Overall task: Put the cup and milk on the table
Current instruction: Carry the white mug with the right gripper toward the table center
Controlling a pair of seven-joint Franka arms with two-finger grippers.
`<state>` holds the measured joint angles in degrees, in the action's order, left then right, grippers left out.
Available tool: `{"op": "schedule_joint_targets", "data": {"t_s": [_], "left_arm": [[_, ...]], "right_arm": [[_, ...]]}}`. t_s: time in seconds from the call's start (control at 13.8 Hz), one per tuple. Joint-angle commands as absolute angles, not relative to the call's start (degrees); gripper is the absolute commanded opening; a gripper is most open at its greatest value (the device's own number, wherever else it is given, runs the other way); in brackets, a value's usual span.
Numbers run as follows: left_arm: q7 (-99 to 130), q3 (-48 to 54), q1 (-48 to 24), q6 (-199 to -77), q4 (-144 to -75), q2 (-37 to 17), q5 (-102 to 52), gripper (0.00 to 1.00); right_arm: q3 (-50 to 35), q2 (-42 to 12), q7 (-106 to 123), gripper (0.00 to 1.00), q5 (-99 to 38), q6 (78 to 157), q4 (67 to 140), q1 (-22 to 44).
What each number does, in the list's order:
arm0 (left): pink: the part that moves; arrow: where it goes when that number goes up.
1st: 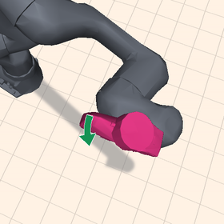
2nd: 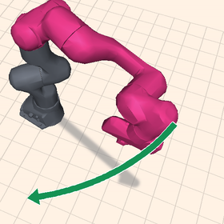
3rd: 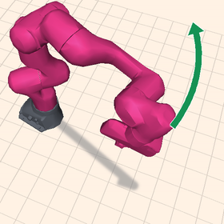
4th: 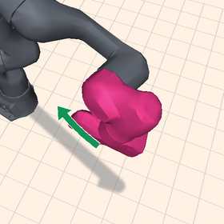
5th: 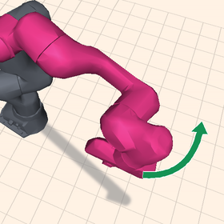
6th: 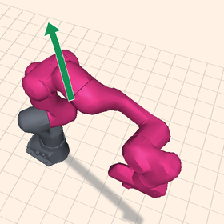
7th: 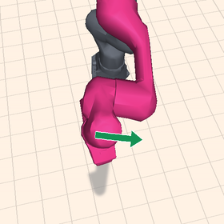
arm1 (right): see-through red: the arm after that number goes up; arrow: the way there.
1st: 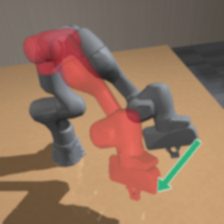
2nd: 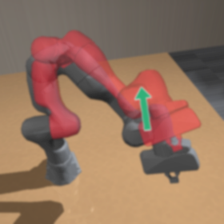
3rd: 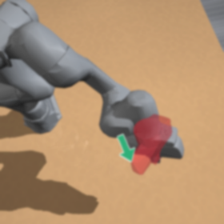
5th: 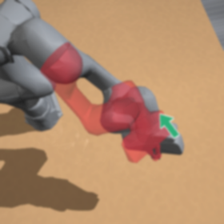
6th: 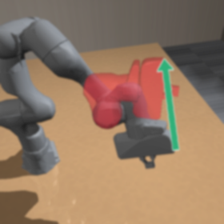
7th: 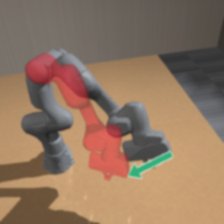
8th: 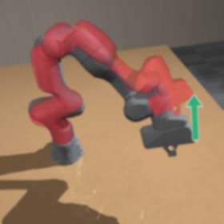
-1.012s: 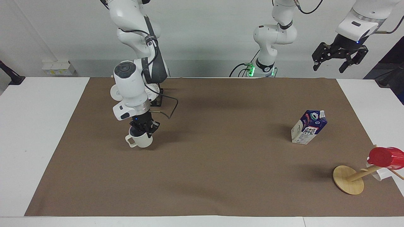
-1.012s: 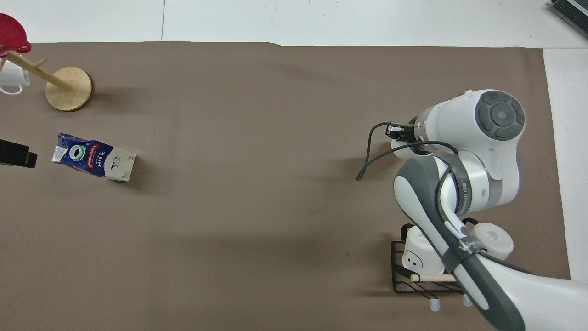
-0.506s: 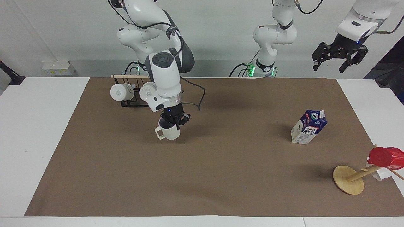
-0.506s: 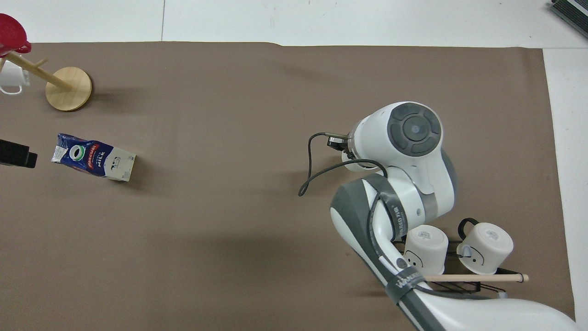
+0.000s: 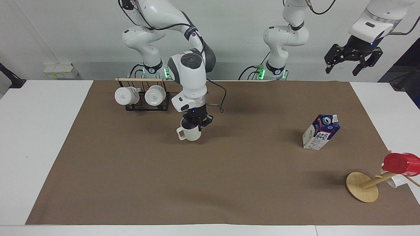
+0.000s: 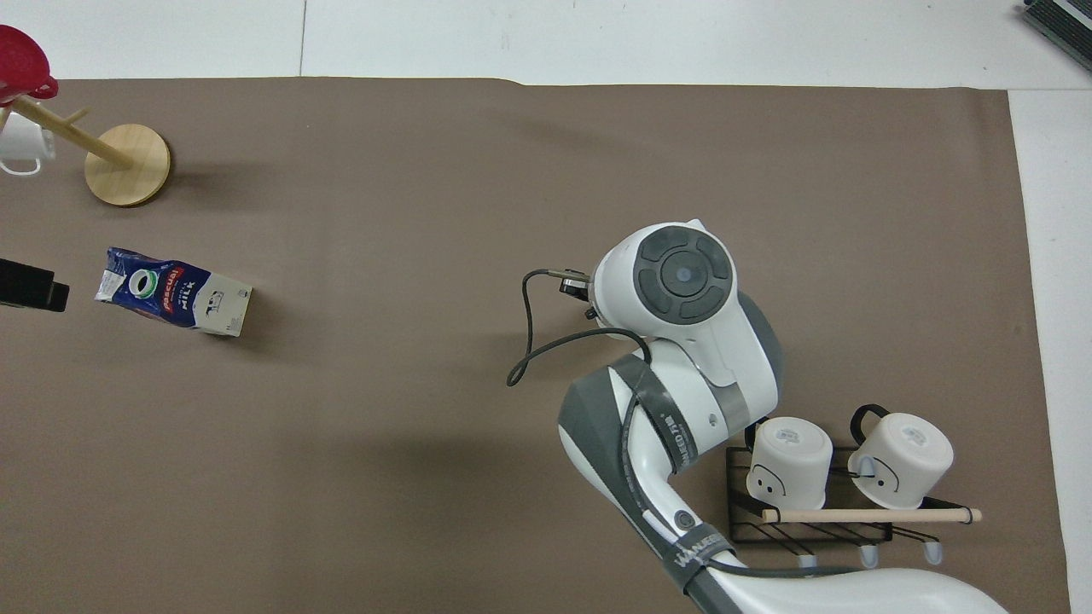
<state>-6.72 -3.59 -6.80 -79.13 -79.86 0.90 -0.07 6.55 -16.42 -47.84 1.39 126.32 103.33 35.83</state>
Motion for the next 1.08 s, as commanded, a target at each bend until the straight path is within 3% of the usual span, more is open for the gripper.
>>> {"op": "schedule_joint_targets", "data": {"t_s": [0.0,1.01], "left_arm": [[-6.7,-4.0,-7.0,-78.2,-79.4,1.1,0.1,1.00],[-6.7,-4.0,-7.0,-78.2,-79.4,1.1,0.1,1.00]], "right_arm": [[6.7,-18.8,-54.0,0.00,5.1,128.0,102.1,37.3],[6.5,-20.7,-58.3,0.00,4.2,133.1,103.1,40.0]]}}
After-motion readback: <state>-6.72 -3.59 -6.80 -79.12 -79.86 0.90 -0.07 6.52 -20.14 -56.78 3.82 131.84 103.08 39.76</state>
